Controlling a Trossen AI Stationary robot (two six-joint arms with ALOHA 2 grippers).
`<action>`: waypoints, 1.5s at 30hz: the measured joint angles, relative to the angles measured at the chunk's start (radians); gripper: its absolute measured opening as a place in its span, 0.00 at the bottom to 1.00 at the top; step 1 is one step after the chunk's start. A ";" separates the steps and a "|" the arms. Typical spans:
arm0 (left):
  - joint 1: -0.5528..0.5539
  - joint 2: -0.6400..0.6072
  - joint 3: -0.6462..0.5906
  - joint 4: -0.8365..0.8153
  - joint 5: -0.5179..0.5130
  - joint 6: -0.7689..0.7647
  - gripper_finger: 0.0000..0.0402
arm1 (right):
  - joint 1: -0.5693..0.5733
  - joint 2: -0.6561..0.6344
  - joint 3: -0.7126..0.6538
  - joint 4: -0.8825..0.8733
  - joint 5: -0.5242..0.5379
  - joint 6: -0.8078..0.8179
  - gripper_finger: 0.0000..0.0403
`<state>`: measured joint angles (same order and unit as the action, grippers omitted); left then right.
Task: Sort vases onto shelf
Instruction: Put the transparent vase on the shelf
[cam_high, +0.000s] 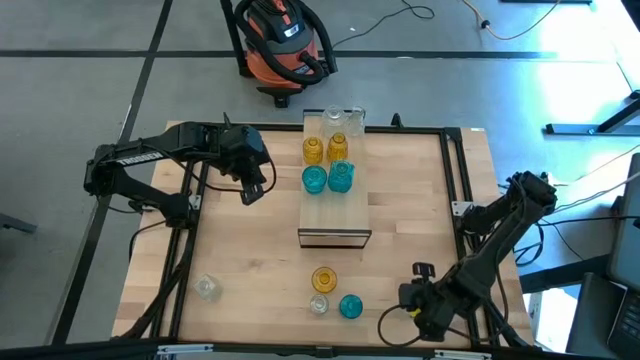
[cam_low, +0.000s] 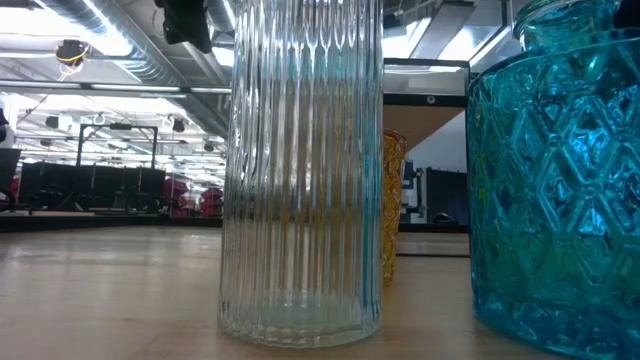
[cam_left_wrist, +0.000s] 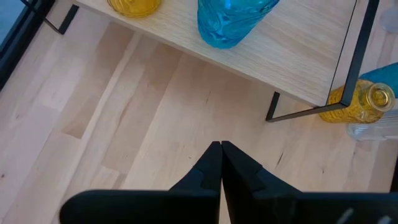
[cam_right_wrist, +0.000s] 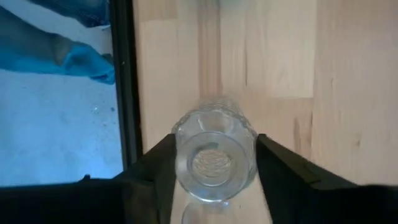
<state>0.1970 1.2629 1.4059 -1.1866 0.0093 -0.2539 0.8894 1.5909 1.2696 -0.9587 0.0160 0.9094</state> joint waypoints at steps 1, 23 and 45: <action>0.000 0.000 0.000 0.000 0.000 0.000 0.00 | 0.000 0.000 0.000 0.000 -0.009 0.000 0.38; 0.000 0.000 0.000 0.000 -0.001 0.002 0.00 | -0.332 -0.122 0.224 -0.427 0.018 -0.335 0.22; 0.000 0.000 0.000 -0.006 0.000 -0.007 0.00 | -0.808 0.097 0.722 -0.608 0.066 -0.915 0.22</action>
<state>0.1970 1.2629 1.4055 -1.1927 0.0089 -0.2604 0.0811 1.6881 1.9918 -1.5671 0.0820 -0.0056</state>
